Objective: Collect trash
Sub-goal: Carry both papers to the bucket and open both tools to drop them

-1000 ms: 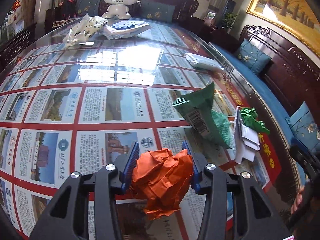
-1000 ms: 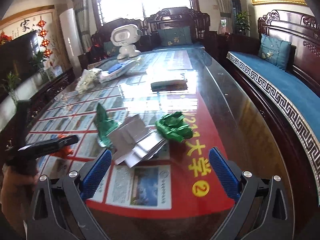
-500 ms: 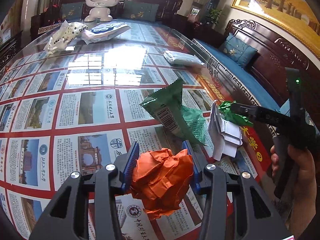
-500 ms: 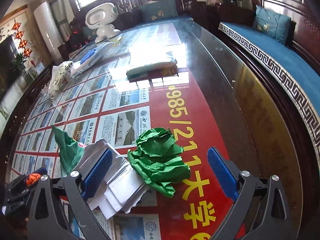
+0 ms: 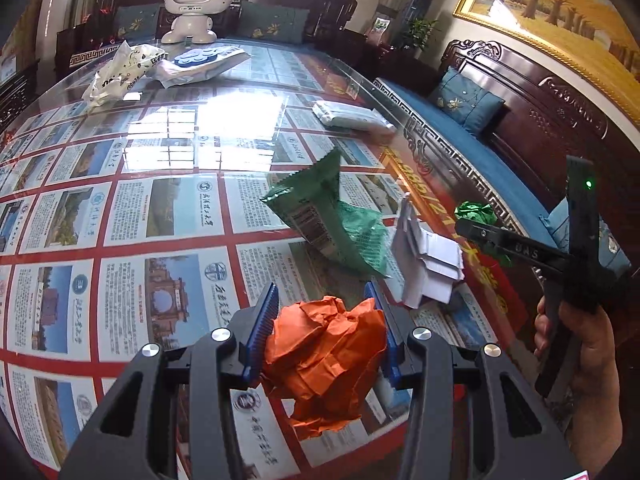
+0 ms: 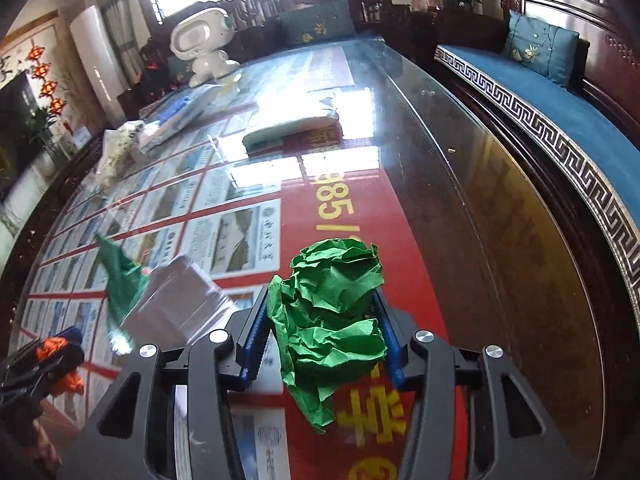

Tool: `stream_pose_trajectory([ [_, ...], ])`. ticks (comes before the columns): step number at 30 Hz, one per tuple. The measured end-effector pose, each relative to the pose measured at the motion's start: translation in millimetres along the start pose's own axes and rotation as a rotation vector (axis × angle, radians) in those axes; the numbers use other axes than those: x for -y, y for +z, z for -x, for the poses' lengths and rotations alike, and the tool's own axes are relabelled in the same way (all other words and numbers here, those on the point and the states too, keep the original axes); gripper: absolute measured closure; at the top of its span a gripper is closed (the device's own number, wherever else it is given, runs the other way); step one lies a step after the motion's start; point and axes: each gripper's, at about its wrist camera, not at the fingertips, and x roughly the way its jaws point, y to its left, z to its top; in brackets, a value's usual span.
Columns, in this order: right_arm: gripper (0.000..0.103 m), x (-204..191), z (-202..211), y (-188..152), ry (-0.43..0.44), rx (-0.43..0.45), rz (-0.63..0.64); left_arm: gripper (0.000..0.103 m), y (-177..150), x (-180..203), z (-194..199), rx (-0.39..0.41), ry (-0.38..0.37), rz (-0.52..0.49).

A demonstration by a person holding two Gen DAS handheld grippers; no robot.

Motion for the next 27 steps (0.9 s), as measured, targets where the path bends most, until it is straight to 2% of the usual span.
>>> stream_pose_trajectory([
  [8,0.056,-23.0,80.0,-59.5,0.062,0.070,0.111,0.057,-39.7,39.4,38.8,0.000,-0.031,-0.080],
  [16,0.056,-39.8,160.7,-129.3,0.179,0.106,0.154,0.057,-105.5,93.3,90.5,-0.025,-0.078,-0.194],
  [23,0.056,-51.8,220.1,-207.3,0.233,0.077,0.193,0.057,-175.1,119.6,129.4,-0.053,-0.115,-0.258],
  [27,0.055,-57.3,243.5,-260.2,0.255,0.035,0.213,0.057,-225.8,124.0,142.5,-0.107,-0.135,-0.276],
])
